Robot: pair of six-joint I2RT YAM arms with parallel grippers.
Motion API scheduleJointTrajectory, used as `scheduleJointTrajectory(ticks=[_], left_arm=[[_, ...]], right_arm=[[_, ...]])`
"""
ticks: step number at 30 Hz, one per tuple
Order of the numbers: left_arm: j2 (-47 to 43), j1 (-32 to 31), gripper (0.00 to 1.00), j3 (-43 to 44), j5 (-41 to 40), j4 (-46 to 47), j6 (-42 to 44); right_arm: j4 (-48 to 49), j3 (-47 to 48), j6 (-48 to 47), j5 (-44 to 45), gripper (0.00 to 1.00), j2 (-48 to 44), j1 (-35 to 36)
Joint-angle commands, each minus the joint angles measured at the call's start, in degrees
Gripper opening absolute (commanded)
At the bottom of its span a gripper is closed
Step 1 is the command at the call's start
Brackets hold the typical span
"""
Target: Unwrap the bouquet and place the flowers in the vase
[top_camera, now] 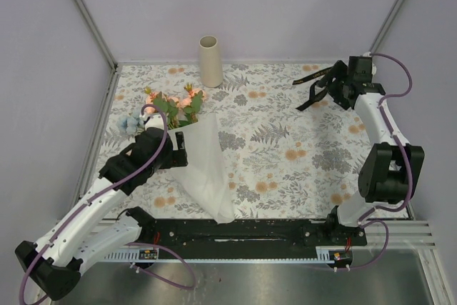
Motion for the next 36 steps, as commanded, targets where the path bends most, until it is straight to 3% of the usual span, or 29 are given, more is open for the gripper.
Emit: scheduleJointTrajectory(ticks=[1,7,11,13,15,19,22,28,33,36], left_arm=[[0.23,0.25,0.99,1.23,0.57,1.08,-0.19],[0.84,0.25,0.99,1.32,0.75,1.43,-0.1],[1.11,0.25,0.99,1.23,0.92,1.78,-0.19],[0.93,0.25,0.99,1.14,1.27,1.96,-0.89],[0.84,0.25,0.99,0.7,2.41,2.48,-1.51],[1.19,0.25,0.99,-0.44,3.65,3.45,-3.44],[2.16,0.25,0.99,-1.49,4.43,4.77,-5.28],[4.18,0.42,0.99,-5.09,0.67,6.44,-12.83],[4.18,1.04,0.99,-8.52,-1.11,9.34,-19.78],[4.97,1.13,0.99,-8.97,-0.75,10.48,-22.24]], right_arm=[[-2.67,-3.69,0.98,-9.73,0.94,-5.44,0.27],[-15.14,-2.48,8.63,-6.23,0.96,-6.76,0.27],[-14.12,-3.16,6.45,-6.39,0.96,-8.69,0.27],[-9.64,-5.27,2.5,-12.09,0.95,-8.87,0.27],[-4.81,-8.69,-0.75,-24.1,0.92,-8.61,0.27],[15.37,-18.8,2.3,-40.74,0.79,-9.57,1.24],[21.57,-23.11,2.22,-42.17,0.79,-9.84,3.87],[35.18,-29.7,3.88,-42.88,0.82,-5.63,17.66],[53.81,-35.16,9.86,-43.32,0.82,-0.1,26.28],[54.72,-34.38,8.02,-39.64,0.81,3.68,30.5]])
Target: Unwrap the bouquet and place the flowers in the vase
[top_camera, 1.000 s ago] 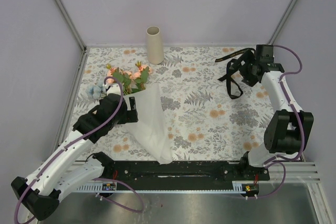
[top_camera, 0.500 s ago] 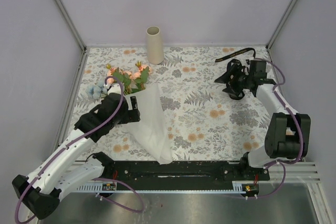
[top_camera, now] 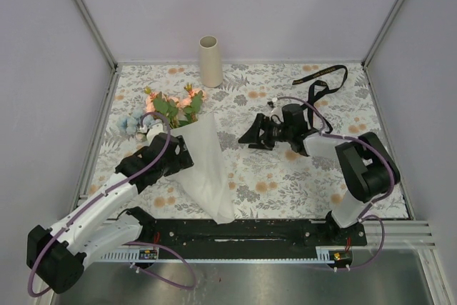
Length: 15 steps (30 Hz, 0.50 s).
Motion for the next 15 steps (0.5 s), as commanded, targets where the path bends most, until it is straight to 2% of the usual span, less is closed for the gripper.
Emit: scheduleJointTrajectory(ticks=[1,6,15], left_arm=[[0.97,0.32,0.99,-0.38,-1.84,5.02,-6.58],[1.33,0.49,0.99,-2.57,-4.47,5.11,-8.34],[2.21,0.93,0.99,-4.33,-6.59,4.85,-10.27]], right_arm=[[11.83,0.47,0.63,2.82,0.81,4.85,5.54],[17.19,1.78,2.12,2.91,0.81,9.77,9.24],[17.81,7.06,0.37,4.14,0.81,17.07,13.02]])
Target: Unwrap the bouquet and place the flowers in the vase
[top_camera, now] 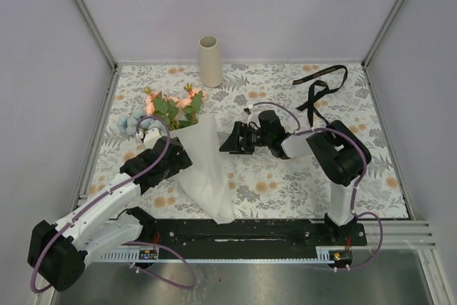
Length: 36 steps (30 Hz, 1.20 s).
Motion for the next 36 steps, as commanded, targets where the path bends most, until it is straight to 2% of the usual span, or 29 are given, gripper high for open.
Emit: scheduleJointTrajectory(ticks=[1,7,14,17,20,23,30,36], left_arm=[[1.18,0.58,0.99,-0.7,-2.35,2.22,-2.17],[4.26,1.64,0.98,-1.5,-0.94,3.98,-1.99],[5.49,2.08,0.91,-2.37,-1.64,6.09,-1.46],[6.98,2.69,0.9,-3.08,-2.43,7.93,-0.94],[9.96,5.14,0.89,-2.64,-2.0,9.69,0.81],[13.21,8.48,0.87,-1.06,-0.51,11.71,2.84],[20.59,15.69,0.84,4.65,1.87,15.58,6.53],[28.24,18.6,0.84,8.95,3.27,17.87,6.8]], right_arm=[[3.3,3.76,-1.25,2.24,0.81,2.63,2.23],[0.57,6.84,-2.84,5.58,0.76,6.41,4.25],[-0.05,7.98,-2.66,9.36,0.56,9.22,5.13],[0.4,8.68,-2.48,11.64,0.4,9.75,5.13],[1.53,9.91,-2.22,14.45,0.18,10.28,5.13],[2.33,11.58,-1.61,19.01,0.01,10.63,5.04],[0.14,18.51,0.94,26.76,0.0,13.26,5.04],[-4.7,25.29,0.94,31.5,0.0,15.9,5.04]])
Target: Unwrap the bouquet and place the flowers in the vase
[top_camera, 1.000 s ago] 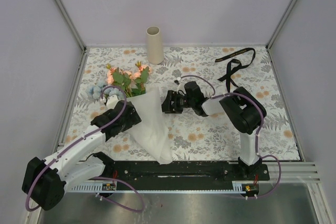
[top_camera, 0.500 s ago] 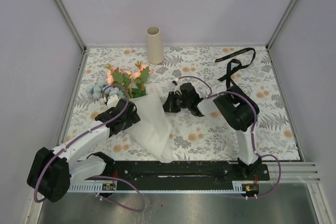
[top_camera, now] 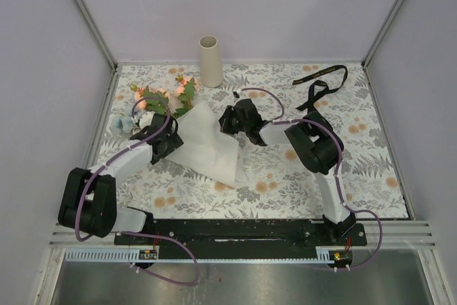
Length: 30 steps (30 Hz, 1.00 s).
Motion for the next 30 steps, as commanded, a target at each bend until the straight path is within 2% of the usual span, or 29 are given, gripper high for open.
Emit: scheduleJointTrajectory(ticks=[1,5,9,13,15,22,26,30], left_arm=[[5.25,2.05,0.84,3.84,1.48,3.84,1.05],[11.41,2.58,0.82,7.01,-0.44,4.45,1.57],[14.58,2.59,0.82,8.95,1.39,8.04,2.45],[15.38,2.59,0.82,11.4,1.4,6.93,2.81],[14.33,2.59,0.82,13.34,0.7,2.28,2.89],[-0.24,2.5,0.88,17.74,4.46,-7.23,9.21],[-9.3,2.41,0.95,17.91,10.62,-11.44,15.1],[-17.57,2.41,0.99,16.07,14.14,-14.26,19.5]], right_arm=[[-1.55,4.46,1.2,7.09,0.0,1.39,0.41],[-2.08,3.59,2.7,10.7,0.0,0.69,0.41],[-2.17,1.92,3.14,13.16,0.0,-1.42,0.32],[-2.34,2.27,2.88,9.93,0.0,-1.77,0.32],[-2.52,1.83,1.83,7.99,0.09,-2.12,0.32],[-7.7,1.04,-1.43,5.26,0.4,-9.14,0.32],[-11.13,-0.54,-2.04,3.77,0.45,-13.36,0.32],[-11.23,-3.7,-2.13,0.52,0.46,-16.44,0.41]])
